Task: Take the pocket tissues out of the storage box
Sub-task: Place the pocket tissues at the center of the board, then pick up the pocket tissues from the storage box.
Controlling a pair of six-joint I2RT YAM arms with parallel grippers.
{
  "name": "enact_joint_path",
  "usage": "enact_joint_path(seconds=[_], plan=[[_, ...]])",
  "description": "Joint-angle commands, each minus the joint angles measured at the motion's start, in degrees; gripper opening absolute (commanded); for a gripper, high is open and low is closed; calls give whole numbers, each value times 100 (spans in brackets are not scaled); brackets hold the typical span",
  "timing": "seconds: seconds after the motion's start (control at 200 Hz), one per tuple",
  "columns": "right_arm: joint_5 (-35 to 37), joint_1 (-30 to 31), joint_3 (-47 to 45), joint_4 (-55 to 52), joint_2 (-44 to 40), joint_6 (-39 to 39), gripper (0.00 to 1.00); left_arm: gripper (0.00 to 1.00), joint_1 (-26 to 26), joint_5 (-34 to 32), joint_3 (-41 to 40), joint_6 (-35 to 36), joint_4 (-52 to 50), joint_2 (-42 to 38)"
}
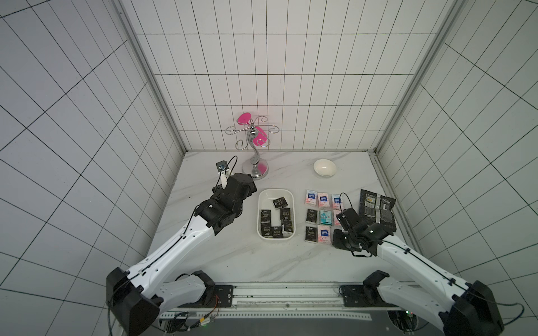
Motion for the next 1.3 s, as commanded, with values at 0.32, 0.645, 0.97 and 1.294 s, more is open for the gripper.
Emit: enact_joint_path(seconds=[0.32,0.645,0.97,1.294], plan=[[221,265,-326,227,425,551,34,99,-25,-66,-12,18,172,43],[704,256,-280,275,536,626,37,99,-20,3,-146,11,252,-26],[556,386,41,-185,168,491,37,99,-7,-32,-121,5,154,-137],[1161,1004,1851,-440,577,1,40,98,40,-2,-114,0,79,96]])
